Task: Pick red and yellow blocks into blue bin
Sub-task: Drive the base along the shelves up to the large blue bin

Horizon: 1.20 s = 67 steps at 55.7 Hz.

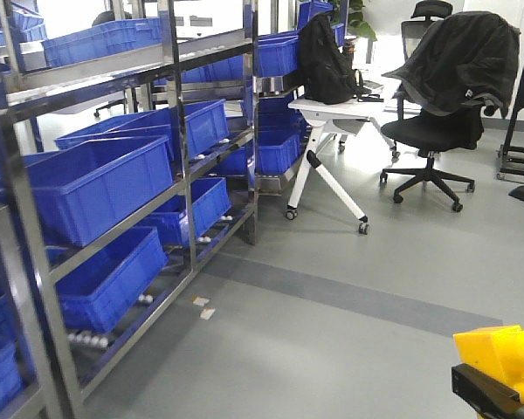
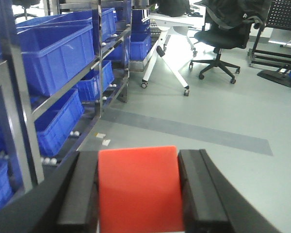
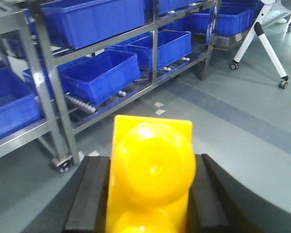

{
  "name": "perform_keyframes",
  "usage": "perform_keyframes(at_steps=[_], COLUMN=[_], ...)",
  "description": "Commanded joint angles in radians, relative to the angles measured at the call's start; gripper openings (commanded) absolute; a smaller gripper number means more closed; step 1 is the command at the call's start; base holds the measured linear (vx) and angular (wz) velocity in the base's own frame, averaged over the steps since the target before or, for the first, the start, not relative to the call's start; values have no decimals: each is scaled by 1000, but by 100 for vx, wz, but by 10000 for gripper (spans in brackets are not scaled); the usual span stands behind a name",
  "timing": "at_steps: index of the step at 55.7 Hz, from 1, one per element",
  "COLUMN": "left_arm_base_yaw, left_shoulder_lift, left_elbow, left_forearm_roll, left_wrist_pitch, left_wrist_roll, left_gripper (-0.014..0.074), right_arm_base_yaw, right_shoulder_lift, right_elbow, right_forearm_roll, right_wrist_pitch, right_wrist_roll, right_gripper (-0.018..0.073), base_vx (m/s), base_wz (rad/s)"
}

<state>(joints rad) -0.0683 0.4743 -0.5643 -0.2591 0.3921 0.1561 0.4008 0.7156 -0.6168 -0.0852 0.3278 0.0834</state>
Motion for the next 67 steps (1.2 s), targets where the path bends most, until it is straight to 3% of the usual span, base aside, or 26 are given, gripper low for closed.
perform_keyframes(at_steps=[1,17,67], left_arm_base_yaw=[-9,-9,-9], left_shoulder_lift=[6,10,10], left_elbow=[-31,-31,-31], left_forearm_roll=[-16,-16,-16], left_wrist_pitch=[-84,-84,-84], left_wrist_roll=[-1,-1,-1], left_gripper=[2,2,2], right_arm_base_yaw=[-3,-3,-3], right_shoulder_lift=[-8,-8,-8], right_elbow=[-32,-32,-32], right_forearm_roll=[-13,-13,-13], right_wrist_pitch=[-79,-78,-79], right_wrist_roll=[-6,-6,-6], right_gripper=[-11,-11,-11], base_vx=[57,54,35], base_wz=[1,26,68])
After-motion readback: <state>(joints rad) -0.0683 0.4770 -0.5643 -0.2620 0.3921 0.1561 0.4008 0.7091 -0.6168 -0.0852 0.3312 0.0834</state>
